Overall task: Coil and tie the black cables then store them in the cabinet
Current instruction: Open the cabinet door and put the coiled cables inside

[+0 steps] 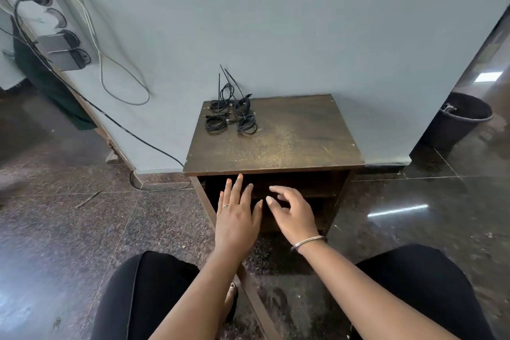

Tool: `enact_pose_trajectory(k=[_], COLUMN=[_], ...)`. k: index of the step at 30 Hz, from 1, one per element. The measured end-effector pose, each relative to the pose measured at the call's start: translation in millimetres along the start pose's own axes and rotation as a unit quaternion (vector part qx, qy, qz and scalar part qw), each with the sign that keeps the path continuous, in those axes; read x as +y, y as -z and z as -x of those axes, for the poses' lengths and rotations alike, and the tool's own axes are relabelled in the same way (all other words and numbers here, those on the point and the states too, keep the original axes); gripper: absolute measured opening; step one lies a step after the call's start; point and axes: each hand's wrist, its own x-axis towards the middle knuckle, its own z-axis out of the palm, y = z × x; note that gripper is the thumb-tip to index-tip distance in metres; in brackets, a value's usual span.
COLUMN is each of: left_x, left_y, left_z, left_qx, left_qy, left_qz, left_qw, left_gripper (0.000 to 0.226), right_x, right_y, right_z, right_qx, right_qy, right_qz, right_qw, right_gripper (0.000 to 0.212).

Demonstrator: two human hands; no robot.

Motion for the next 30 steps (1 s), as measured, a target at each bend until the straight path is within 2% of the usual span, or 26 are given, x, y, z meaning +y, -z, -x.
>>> enact_pose_trajectory(k=[3, 11, 14, 19, 21, 24, 30], left_x=[-2, -29, -50, -81, -88, -96, -100], left_y=[0, -7, -7, -11, -12, -15, -19], left_z=[-23, -117, -157, -204, -216, -230, -232], left_qx=[0.005, -0.018, -0.011, -0.014, -0.010, 0.000, 0.013], left_qy=[-0.005, 0.004, 0.045, 0.076, 0.068, 0.067, 0.055], left_qz=[-0.003, -0.013, -0.023, -0.056, -0.059, -0.068, -0.073], left_qw=[1.000, 1.000, 0.999, 0.995, 0.996, 0.995, 0.996], left_gripper=[0.053, 0.051, 0.053, 0.055, 0.054, 0.053, 0.042], right_x=[-6, -22, -22, -11, -9, -7, -8], right_y=[-6, -25, -36, -61, -69, -80, -87], right_z=[-28, -125, -160, -199, -212, -226, -224], right_qx=[0.031, 0.011, -0.024, -0.059, -0.061, -0.038, 0.000], right_qy=[0.037, 0.012, 0.019, 0.113, 0.135, 0.141, 0.156], right_qz=[-0.001, 0.000, 0.055, 0.203, 0.258, 0.277, 0.302], right_qw=[0.999, 1.000, 0.998, 0.971, 0.955, 0.950, 0.940], right_gripper=[0.031, 0.055, 0.065, 0.073, 0.073, 0.065, 0.029])
